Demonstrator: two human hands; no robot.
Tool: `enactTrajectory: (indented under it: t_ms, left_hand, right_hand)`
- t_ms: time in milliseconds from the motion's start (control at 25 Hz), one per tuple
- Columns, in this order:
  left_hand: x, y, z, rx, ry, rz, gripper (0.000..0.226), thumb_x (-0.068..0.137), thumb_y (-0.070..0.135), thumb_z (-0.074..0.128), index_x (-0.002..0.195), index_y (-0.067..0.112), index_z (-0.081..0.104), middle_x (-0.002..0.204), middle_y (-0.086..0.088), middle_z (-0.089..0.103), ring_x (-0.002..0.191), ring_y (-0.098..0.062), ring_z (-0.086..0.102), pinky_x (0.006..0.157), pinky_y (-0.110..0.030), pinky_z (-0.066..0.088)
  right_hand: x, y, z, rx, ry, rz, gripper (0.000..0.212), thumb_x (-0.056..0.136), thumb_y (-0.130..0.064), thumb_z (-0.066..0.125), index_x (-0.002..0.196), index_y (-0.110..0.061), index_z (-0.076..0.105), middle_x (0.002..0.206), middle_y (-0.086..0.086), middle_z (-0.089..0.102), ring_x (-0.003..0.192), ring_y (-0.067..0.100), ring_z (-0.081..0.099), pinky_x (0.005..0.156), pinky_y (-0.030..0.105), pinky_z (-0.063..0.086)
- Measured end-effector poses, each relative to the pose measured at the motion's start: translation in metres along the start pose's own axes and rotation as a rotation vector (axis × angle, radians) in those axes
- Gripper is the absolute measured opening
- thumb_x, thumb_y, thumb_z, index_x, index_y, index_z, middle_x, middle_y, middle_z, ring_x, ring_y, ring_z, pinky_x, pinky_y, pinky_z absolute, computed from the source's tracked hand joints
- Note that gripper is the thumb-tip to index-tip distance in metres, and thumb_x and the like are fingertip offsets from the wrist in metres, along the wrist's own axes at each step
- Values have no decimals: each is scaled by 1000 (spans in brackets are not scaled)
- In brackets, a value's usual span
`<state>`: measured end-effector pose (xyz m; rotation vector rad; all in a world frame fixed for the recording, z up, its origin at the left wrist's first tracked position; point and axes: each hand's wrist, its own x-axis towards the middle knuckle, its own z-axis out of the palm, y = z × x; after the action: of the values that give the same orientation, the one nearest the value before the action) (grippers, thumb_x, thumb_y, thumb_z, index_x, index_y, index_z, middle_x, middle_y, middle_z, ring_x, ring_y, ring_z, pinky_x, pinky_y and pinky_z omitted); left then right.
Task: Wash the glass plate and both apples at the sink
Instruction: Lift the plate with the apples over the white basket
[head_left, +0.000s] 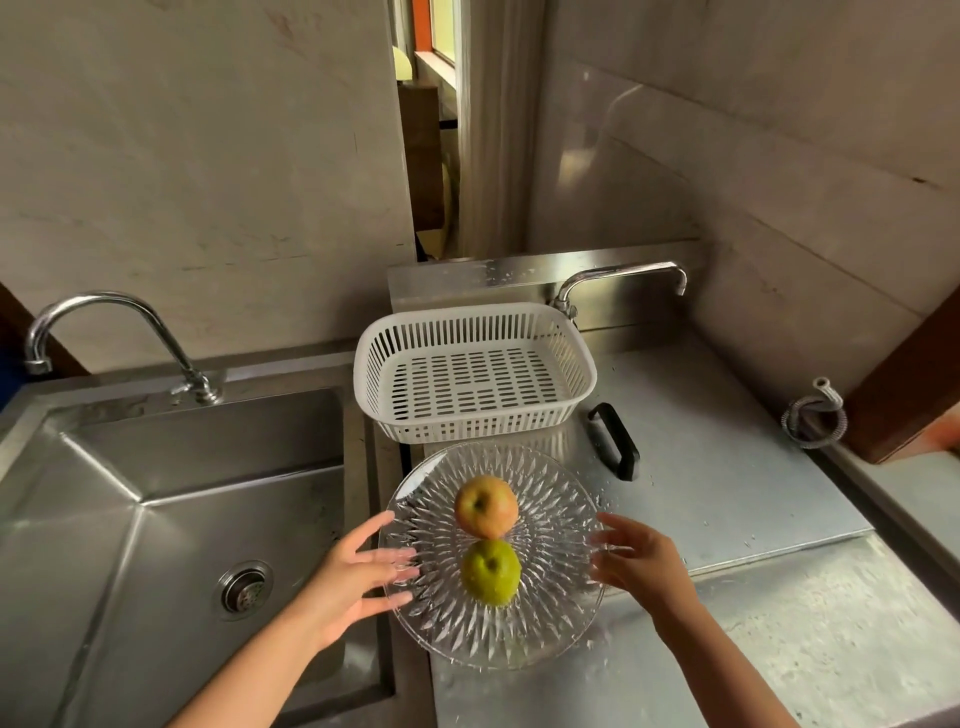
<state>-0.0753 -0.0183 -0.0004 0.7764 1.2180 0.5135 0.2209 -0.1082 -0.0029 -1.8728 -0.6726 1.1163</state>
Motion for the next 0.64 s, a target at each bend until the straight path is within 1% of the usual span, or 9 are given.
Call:
enactTrajectory:
  t_ms: [40, 160, 240, 360, 440, 560, 640]
  left_hand:
    - [-5, 6, -2, -1, -9, 17, 66, 82, -15, 55, 133, 26, 45, 109, -17, 66, 94, -29, 67, 61, -37, 60]
    - [-20, 26, -6, 4, -27, 64, 62, 82, -13, 56, 128, 28, 48, 110, -18, 67, 95, -29, 68, 62, -37, 60]
    - [-28, 42, -7, 8, -36, 94, 60, 81, -13, 56, 125, 27, 50, 109, -18, 68, 94, -30, 69, 61, -37, 60]
    - [-30, 75, -8, 42, -48, 127, 59, 80, -14, 57, 122, 26, 51, 100, -16, 74, 88, -28, 72, 59, -35, 60]
    - [-22, 100, -7, 81, -40, 141, 62, 78, -15, 58, 125, 25, 50, 96, -14, 75, 83, -25, 74, 58, -34, 60]
    - [0, 134, -2, 97, -10, 137, 67, 79, -17, 56, 133, 21, 46, 95, -13, 75, 81, -24, 74, 59, -34, 61]
    - [17, 153, 1, 98, 8, 132, 69, 79, -18, 53, 136, 19, 42, 98, -14, 73, 81, -23, 72, 59, -34, 61]
  right_hand:
    - [-3, -6, -2, 31, -20, -3, 52, 76, 15, 60, 124, -4, 57, 94, 14, 68, 80, 31, 65, 79, 47, 58]
    - [-11, -32, -9, 91, -88, -39, 50, 78, 15, 61, 123, -5, 58, 91, 9, 68, 76, 28, 66, 61, 27, 61]
    - [-12, -52, -14, 116, -130, -53, 50, 78, 15, 61, 123, -5, 57, 92, 9, 67, 76, 26, 66, 54, 20, 59]
    - [-1, -83, -19, 124, -164, -73, 51, 77, 17, 60, 124, -1, 55, 93, 10, 67, 76, 26, 66, 53, 20, 58]
    - [13, -105, -18, 129, -168, -82, 50, 76, 19, 59, 123, 2, 55, 90, 10, 66, 72, 25, 65, 52, 20, 59]
    - [42, -135, -13, 162, -159, -86, 48, 76, 23, 56, 120, 5, 55, 85, 10, 63, 66, 23, 61, 48, 20, 57]
    - [62, -152, -8, 162, -163, -97, 50, 75, 25, 54, 121, 5, 55, 88, 12, 63, 66, 23, 61, 46, 19, 56]
